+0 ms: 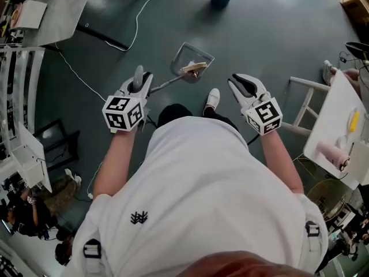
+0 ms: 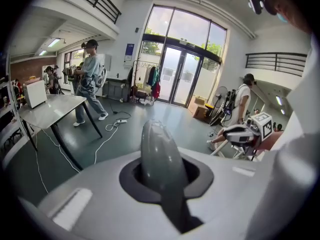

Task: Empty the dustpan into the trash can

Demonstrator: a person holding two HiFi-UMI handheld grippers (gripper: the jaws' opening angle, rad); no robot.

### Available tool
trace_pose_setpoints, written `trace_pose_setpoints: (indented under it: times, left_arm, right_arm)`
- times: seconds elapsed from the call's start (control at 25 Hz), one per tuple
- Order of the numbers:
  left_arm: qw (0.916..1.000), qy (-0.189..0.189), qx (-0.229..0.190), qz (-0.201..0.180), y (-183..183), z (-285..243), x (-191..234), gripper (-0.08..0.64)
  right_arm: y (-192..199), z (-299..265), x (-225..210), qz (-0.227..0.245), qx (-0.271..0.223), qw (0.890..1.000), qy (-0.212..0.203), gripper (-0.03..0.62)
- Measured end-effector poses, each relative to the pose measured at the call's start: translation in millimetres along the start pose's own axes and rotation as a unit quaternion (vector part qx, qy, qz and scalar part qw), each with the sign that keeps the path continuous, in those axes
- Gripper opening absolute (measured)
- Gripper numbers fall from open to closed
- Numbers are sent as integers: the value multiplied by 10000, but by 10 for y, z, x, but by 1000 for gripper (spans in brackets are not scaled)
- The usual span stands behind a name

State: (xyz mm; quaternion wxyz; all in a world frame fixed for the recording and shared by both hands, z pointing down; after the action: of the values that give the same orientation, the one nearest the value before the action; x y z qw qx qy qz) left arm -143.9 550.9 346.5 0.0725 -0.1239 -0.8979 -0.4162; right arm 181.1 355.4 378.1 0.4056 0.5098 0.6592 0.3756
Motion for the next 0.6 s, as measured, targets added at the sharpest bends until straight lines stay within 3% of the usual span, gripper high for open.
trace_pose_setpoints:
  times: [0.24, 0.6]
  left_arm:
    - [9989, -98, -337, 326, -627, -491, 131, 83]
    - [9982, 239, -519, 156, -1457, -1281, 525, 83]
  right_arm:
    - [-13, -143, -645, -242, 6, 9997, 65, 52]
    - [-353, -594, -1178, -309, 83, 9987, 396, 58]
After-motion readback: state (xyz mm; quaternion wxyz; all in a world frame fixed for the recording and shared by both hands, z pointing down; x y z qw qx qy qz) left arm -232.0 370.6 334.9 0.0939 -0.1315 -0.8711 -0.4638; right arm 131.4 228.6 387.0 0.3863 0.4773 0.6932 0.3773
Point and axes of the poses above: the fingertips, and each gripper's own axes: z backward along the fingers, x to its left, y out of its underside, the point moved 10 cm from there along z, backward along the fingers, and after that the axes turned 2 degrees about z, right-handed, at the moved point
